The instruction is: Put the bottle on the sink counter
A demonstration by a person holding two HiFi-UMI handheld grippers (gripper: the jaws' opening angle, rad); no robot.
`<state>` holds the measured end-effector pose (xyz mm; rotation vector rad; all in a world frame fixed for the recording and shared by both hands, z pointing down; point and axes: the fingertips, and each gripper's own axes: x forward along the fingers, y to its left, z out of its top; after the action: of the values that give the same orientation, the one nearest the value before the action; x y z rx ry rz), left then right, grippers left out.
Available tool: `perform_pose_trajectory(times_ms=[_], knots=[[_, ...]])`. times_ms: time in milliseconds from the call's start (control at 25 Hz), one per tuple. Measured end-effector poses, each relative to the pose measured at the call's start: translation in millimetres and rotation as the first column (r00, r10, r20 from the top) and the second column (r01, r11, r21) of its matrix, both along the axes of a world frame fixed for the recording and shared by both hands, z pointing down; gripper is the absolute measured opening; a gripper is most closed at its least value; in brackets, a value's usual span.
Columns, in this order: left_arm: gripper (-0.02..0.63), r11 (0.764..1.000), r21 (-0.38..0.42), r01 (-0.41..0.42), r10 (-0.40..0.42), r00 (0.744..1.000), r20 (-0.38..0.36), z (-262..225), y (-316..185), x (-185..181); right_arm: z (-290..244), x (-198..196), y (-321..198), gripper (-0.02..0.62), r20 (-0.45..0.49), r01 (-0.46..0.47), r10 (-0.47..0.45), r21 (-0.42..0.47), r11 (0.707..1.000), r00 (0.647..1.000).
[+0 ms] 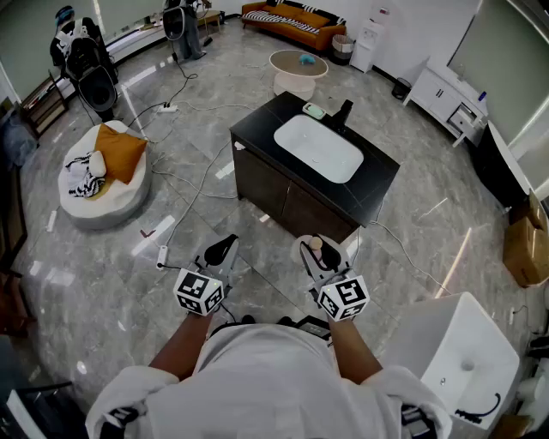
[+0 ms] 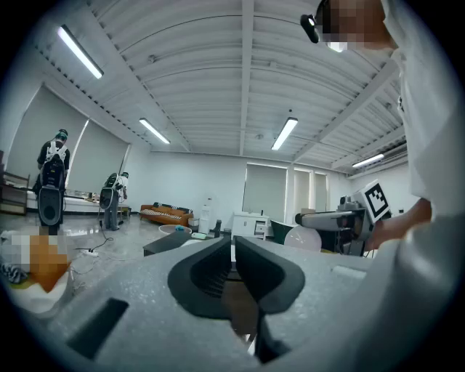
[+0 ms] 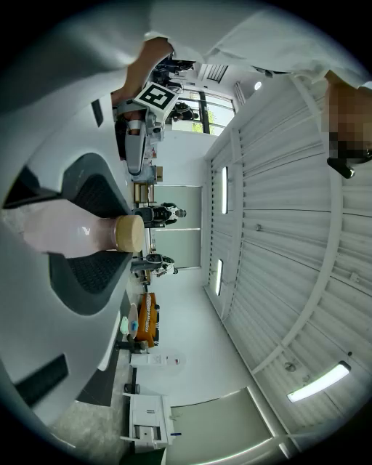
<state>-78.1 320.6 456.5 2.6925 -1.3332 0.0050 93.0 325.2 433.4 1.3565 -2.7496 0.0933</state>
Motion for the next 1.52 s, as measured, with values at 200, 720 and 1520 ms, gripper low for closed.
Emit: perform_pose_trajectory(times_ms=[200, 720, 1520], knots=[[0.031, 1.0, 0.017, -0.005, 0.005, 1.0, -0.003, 0, -4, -12, -2, -11, 0, 0.144, -0.001, -0.011, 0.011, 0.014, 1.0, 1.0], [0.029, 0.999, 0.01, -0.047, 0.047, 0.998, -0.034, 7, 4, -19, 7, -22, 11, 0.144, -0.001, -0.02, 0.02, -0.004, 1.0, 1.0], [0.029, 0.99, -0.027, -0.136, 0.134, 0.988, -0.072, 24, 13, -17, 13, -26, 25, 0.144, 0.011, -0.065, 0.066, -0.038, 0.997, 0.998]])
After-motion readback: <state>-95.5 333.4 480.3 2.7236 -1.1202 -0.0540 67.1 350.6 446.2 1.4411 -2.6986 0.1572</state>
